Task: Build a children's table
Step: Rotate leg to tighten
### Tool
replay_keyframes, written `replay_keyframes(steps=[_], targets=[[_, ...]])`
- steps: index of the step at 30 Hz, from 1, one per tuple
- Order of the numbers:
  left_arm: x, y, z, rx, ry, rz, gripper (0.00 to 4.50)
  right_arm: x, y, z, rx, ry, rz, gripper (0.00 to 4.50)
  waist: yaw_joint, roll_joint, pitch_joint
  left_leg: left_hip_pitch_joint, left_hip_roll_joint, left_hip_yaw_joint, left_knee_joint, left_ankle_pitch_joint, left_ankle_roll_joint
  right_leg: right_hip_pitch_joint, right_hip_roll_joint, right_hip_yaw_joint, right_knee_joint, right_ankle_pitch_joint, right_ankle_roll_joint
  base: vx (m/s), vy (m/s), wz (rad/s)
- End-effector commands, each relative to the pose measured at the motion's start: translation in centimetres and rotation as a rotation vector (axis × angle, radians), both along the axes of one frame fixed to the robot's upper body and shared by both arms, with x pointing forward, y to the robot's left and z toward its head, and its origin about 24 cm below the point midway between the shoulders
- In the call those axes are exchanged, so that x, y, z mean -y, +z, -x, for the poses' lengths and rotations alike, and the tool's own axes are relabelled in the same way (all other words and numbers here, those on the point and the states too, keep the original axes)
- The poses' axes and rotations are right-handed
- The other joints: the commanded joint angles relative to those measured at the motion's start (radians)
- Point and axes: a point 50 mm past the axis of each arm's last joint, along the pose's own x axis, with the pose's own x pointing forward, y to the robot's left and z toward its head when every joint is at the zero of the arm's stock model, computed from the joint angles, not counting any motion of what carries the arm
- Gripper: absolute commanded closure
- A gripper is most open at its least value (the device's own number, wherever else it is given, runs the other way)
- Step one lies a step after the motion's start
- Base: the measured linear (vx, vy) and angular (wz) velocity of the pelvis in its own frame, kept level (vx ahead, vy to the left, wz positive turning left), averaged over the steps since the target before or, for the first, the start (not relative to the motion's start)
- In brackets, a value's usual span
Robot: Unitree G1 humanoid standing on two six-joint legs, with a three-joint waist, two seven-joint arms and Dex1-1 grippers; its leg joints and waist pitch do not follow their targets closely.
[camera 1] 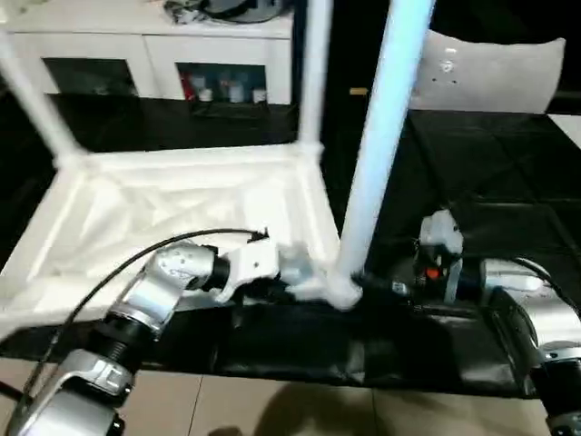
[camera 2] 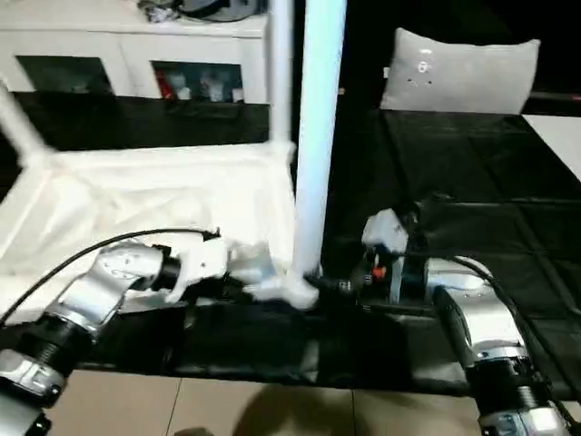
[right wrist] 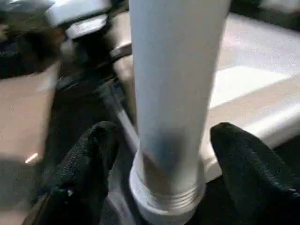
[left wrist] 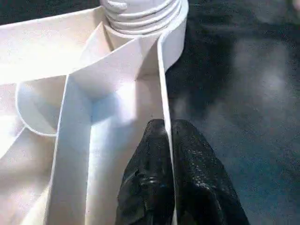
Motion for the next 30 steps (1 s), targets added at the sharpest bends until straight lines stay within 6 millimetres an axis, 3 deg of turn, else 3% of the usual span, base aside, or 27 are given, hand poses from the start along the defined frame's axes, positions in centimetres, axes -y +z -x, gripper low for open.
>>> replay_keyframes(steps=[1,9,11,24,27,30], targets=[[0.2,-1.1,1.0,-0.048,-0.129,-0.089,4.50,0.0,0.3,0.1,-0.018,0.064,0.007,1.36,0.002,-0.019,-0.056,-0.004,0.078,-0.029,-0.064,-0.071,0.117,0.049,-0.113,0.075,-0.082,-0.285,-0.091,0.000,0.000,0.00],[0.7,-0.7,1.4,-0.062,-0.254,-0.100,4.50,-0.3,0.1,0.4,-0.087,0.179,0.007,1.92,0.022,-0.022,-0.057,-0.003,0.078,-0.027,-0.065,-0.064,0.103,0.049,-0.117,0.075,-0.081,-0.307,-0.083,0.000,0.000,0.00],[0.7,-0.7,1.4,-0.062,-0.262,-0.098,4.50,-0.3,0.0,0.4,-0.093,0.188,0.005,2.24,0.024,-0.023,-0.058,-0.002,0.078,-0.028,-0.064,-0.063,0.100,0.049,-0.117,0.075,-0.080,-0.299,-0.087,0.000,0.000,0.00],[0.8,-0.7,1.2,-0.103,-0.213,-0.053,4.50,-1.3,-0.5,1.3,-0.155,0.187,-0.082,2.60,0.028,-0.017,-0.058,-0.002,0.079,-0.029,-0.066,-0.066,0.087,0.051,-0.116,0.076,-0.079,-0.278,-0.088,0.000,0.000,0.00],[1.3,-0.7,0.5,-0.126,-0.063,-0.007,4.50,-2.3,-1.2,1.2,-0.164,0.063,-0.059,2.61,0.026,-0.014,-0.052,0.002,0.076,-0.029,-0.070,-0.094,0.067,0.049,-0.117,0.073,-0.091,-0.347,-0.077,0.000,0.000,0.00],[2.0,-0.7,0.1,-0.142,0.026,0.033,4.50,-3.3,-2.2,0.2,-0.132,-0.118,0.005,2.61,0.011,-0.017,-0.042,0.012,0.061,-0.029,-0.071,-0.159,0.031,0.044,-0.119,0.065,-0.118,-0.530,-0.024,0.000,0.000,0.00]])
